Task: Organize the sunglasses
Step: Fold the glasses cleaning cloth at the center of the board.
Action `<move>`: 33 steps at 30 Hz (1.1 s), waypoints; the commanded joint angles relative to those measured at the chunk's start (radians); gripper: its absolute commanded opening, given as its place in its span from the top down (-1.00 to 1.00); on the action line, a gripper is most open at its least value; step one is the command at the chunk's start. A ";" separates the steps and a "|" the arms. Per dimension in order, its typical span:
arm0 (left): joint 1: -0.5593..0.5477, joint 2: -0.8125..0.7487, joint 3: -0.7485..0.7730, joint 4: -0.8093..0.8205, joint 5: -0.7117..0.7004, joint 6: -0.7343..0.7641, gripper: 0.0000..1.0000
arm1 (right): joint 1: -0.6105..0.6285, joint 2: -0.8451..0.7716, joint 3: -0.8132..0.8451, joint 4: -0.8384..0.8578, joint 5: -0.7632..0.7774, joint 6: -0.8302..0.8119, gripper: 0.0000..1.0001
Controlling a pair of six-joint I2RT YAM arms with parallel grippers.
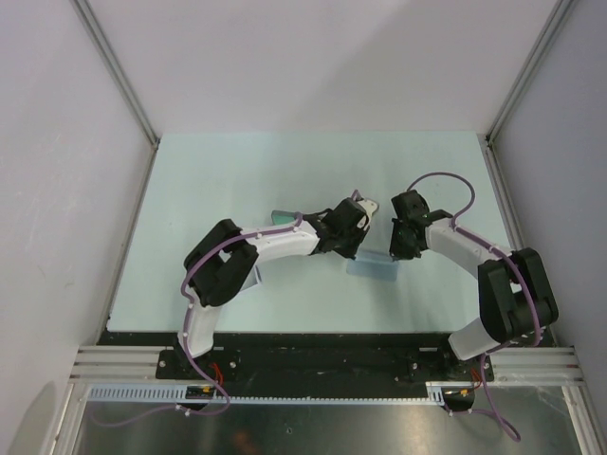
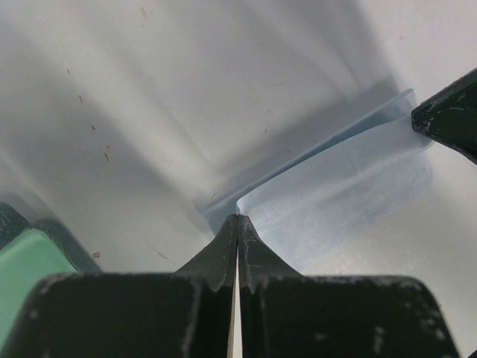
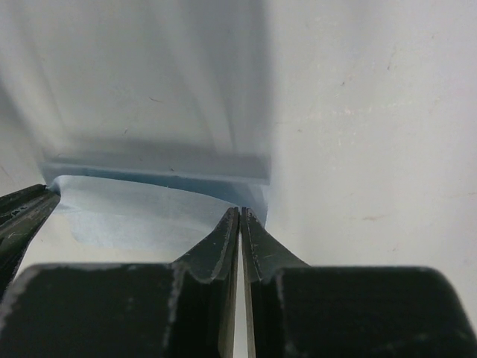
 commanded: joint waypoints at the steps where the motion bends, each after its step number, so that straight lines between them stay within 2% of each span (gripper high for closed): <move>1: -0.005 -0.062 -0.007 0.022 -0.001 0.003 0.99 | 0.006 0.008 0.011 -0.011 -0.026 0.008 0.81; 18: -0.008 -0.060 -0.010 0.027 0.013 0.006 0.94 | 0.000 0.017 0.007 -0.025 -0.026 -0.007 0.73; 21: -0.010 -0.062 -0.012 0.027 0.019 0.005 0.99 | -0.008 0.016 0.007 -0.025 -0.025 -0.010 0.74; 27: -0.014 -0.069 -0.019 0.028 0.028 0.003 0.99 | -0.012 0.014 0.007 -0.023 -0.027 -0.017 0.85; 33: -0.017 -0.075 -0.031 0.028 0.027 0.002 0.99 | -0.017 0.008 0.008 -0.023 -0.034 -0.026 0.86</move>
